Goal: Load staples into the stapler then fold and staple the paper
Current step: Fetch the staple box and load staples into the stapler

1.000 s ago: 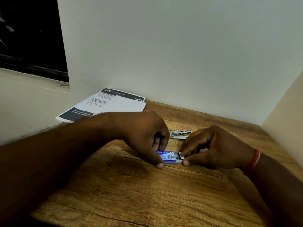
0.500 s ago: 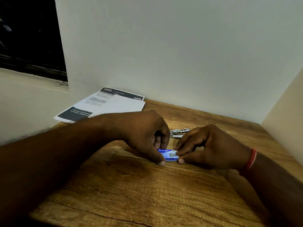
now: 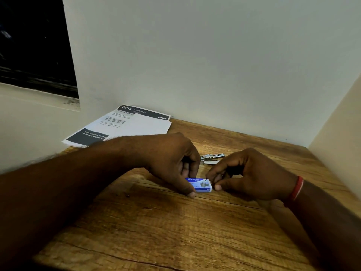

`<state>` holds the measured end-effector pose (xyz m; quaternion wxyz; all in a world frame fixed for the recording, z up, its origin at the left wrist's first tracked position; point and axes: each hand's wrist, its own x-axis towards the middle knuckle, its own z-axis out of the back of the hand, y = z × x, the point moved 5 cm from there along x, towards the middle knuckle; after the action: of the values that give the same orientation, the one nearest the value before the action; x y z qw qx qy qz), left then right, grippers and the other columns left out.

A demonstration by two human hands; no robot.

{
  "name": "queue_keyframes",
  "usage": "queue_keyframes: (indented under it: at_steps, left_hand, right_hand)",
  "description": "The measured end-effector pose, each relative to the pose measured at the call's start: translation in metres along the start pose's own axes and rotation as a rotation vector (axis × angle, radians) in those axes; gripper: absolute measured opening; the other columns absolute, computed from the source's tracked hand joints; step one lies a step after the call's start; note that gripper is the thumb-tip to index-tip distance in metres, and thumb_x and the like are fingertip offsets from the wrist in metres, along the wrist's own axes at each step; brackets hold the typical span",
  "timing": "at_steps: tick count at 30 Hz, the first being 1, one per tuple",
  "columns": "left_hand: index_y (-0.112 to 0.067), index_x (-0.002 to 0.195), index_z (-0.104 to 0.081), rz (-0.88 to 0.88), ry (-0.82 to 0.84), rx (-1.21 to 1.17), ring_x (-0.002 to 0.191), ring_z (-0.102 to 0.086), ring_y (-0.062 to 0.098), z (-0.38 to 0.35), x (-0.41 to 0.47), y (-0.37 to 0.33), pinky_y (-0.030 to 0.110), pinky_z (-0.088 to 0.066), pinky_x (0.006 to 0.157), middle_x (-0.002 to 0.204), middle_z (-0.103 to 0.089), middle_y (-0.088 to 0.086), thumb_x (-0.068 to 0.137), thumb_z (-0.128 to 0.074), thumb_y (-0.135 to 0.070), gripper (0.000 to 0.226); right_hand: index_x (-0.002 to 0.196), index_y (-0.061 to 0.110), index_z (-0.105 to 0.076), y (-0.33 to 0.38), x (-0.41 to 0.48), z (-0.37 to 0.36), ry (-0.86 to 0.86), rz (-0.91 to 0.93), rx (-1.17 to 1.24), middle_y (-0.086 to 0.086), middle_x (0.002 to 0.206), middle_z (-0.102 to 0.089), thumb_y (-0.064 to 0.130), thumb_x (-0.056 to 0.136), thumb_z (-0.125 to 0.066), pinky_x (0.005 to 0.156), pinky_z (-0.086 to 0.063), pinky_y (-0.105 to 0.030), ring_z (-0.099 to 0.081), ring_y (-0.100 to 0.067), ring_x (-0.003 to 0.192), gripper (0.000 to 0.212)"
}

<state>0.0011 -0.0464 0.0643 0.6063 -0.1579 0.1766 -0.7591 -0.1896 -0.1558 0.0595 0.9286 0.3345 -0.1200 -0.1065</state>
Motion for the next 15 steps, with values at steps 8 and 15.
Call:
queue_keyframes:
  at_steps: [8, 15]
  left_hand:
    - [-0.026, 0.095, -0.084, 0.001, 0.001, 0.019, 0.063, -0.07, -0.006, -0.0019, 0.0025, 0.0026, 0.011, -0.053, 0.061, 0.082, -0.082, -0.012, 0.08, -0.102, -0.049, 0.033]
    - [-0.025, 0.094, -0.084, -0.024, -0.01, 0.021, 0.064, -0.071, -0.004, -0.002, 0.002, 0.0017, 0.013, -0.054, 0.061, 0.081, -0.081, -0.012, 0.08, -0.102, -0.05, 0.034]
  right_hand:
    - [0.105, 0.037, -0.09, 0.0003, 0.0026, -0.0048, -0.065, 0.0, -0.057, 0.019, 0.1, -0.087, 0.02, 0.086, -0.097, 0.081, -0.064, -0.02, -0.083, -0.007, 0.092, 0.026]
    - [0.103, 0.032, -0.092, 0.0019, 0.0029, -0.0069, -0.089, 0.043, -0.079, 0.019, 0.097, -0.087, 0.013, 0.087, -0.097, 0.078, -0.062, -0.014, -0.083, -0.005, 0.088, 0.026]
